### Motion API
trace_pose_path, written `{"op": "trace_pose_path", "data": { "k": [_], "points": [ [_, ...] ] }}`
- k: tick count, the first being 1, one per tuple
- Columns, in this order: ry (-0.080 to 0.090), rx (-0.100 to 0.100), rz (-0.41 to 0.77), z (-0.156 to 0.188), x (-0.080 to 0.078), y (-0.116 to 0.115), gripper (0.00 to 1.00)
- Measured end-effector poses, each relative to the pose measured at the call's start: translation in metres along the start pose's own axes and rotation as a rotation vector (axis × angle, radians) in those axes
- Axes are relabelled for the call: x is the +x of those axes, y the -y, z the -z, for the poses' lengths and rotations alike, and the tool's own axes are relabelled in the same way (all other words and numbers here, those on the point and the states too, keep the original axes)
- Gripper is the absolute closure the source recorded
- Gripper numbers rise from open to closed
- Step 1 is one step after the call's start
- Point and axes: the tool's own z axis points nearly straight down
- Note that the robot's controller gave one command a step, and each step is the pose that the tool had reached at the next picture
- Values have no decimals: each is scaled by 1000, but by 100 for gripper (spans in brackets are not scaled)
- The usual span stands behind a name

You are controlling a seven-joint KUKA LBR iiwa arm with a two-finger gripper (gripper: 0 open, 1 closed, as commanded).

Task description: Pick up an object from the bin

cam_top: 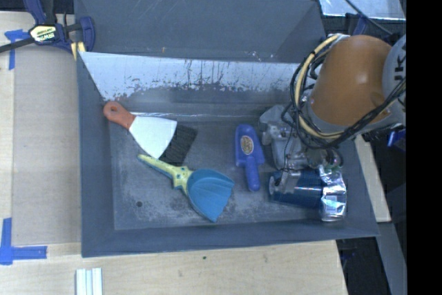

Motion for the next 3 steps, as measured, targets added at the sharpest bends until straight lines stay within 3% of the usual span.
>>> {"op": "trace_pose_path", "data": {
  "k": [1, 2, 3],
  "points": [
    [7, 1, 3, 3, -2, 0, 0],
    [11, 3, 531, -30, -43, 5, 0],
    [13, 3, 483, -17, -55, -9, 0]
  ]
}}
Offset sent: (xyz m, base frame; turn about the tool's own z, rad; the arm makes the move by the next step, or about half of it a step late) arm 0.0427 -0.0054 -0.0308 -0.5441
